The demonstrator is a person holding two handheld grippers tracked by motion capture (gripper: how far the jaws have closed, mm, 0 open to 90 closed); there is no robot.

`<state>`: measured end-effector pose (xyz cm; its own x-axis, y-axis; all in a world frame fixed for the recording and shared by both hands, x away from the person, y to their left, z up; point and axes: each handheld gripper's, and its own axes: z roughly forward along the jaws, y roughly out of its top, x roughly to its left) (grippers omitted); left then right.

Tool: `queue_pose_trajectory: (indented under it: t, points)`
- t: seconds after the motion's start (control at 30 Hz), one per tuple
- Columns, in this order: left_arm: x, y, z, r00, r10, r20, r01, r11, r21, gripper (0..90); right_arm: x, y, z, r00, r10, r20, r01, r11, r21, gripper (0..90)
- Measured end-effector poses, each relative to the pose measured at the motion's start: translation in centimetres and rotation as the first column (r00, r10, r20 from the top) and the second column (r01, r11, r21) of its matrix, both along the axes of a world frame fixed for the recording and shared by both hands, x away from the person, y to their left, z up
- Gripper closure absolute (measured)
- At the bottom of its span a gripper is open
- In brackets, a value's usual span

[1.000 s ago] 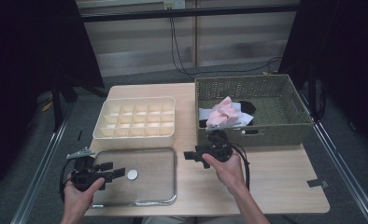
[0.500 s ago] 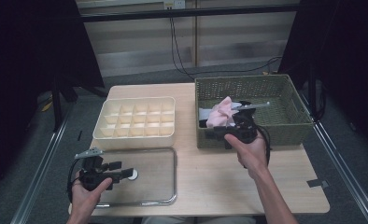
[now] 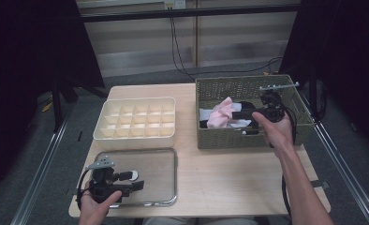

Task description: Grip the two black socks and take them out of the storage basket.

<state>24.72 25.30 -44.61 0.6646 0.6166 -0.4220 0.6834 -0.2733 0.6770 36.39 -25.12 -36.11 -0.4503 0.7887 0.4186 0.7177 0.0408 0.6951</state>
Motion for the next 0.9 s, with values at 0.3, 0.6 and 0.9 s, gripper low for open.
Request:
queue_pose_trajectory:
  t: [0.3, 0.6, 0.9]
  points:
    - [-0.4, -0.5, 0.0, 0.9997, -0.014, 0.022, 0.014, 0.9999, 0.002, 26.5, 4.0, -1.5, -1.8, 0.9938, -0.04, -0.104, 0.034, 0.9979, -0.055, 32.6]
    - [-0.3, 0.4, -0.1, 0.9997, 0.01, 0.023, -0.01, 0.9997, -0.024, 26.5, 7.8, -0.7, -2.2, 0.9841, -0.06, -0.167, 0.04, 0.9922, -0.118, 32.7]
    - [-0.2, 0.8, -0.1, 0.9994, 0.016, 0.032, -0.015, 0.9996, -0.024, 26.5, 10.6, 0.9, -4.5, 0.9665, -0.046, -0.253, 0.005, 0.9868, -0.162, 36.6]
